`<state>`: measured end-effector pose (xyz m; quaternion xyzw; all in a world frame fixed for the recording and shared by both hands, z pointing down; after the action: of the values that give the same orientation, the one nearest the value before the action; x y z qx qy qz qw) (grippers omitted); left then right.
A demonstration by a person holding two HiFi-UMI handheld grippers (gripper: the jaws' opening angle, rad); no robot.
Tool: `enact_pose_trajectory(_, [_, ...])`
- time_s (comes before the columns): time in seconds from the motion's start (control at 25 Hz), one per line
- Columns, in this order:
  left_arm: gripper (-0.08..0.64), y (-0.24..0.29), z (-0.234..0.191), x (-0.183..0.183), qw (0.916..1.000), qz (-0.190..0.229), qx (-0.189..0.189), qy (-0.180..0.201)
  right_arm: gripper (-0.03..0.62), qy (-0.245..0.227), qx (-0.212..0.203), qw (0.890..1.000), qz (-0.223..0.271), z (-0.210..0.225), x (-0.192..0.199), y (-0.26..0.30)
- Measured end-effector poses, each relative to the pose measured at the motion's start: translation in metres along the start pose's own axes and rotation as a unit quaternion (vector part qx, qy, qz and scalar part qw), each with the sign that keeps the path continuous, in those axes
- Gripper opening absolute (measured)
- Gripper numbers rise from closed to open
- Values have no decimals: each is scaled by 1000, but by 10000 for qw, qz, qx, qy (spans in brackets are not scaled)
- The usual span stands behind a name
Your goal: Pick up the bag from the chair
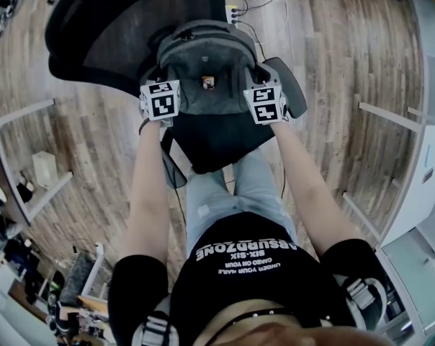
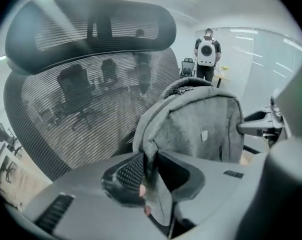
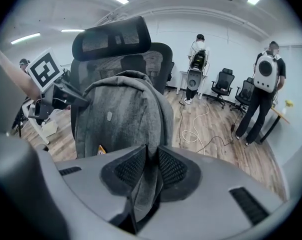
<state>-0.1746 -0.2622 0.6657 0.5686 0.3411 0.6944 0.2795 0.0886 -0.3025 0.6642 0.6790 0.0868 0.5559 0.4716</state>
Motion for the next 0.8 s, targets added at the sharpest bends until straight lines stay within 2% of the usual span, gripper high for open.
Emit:
enact_pose_trajectory(0.28, [86, -22, 9, 13, 10000, -64, 22, -54, 84, -118, -47, 9999, -60, -7, 13, -19])
enact_pose_trajectory(0.56, [80, -47, 18, 22, 9995, -20, -21, -308, 83, 45, 51, 9999, -104, -13, 21, -37])
enact_pose_trajectory(0.8, [74, -65, 23, 27, 9992, 71, -100, -385, 74, 65, -70, 9995, -292, -16, 24, -52])
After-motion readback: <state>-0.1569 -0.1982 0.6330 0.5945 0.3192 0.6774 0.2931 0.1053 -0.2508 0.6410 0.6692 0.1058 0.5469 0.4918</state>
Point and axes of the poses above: the fingertips, and each gripper's own axes: y forward along the fingers, z to its right, x out of its underside, the point moved 3 cm from there along -y, backward along the fingers, and after that the axes turned 10 degrees about y, right-handed, at the moved point
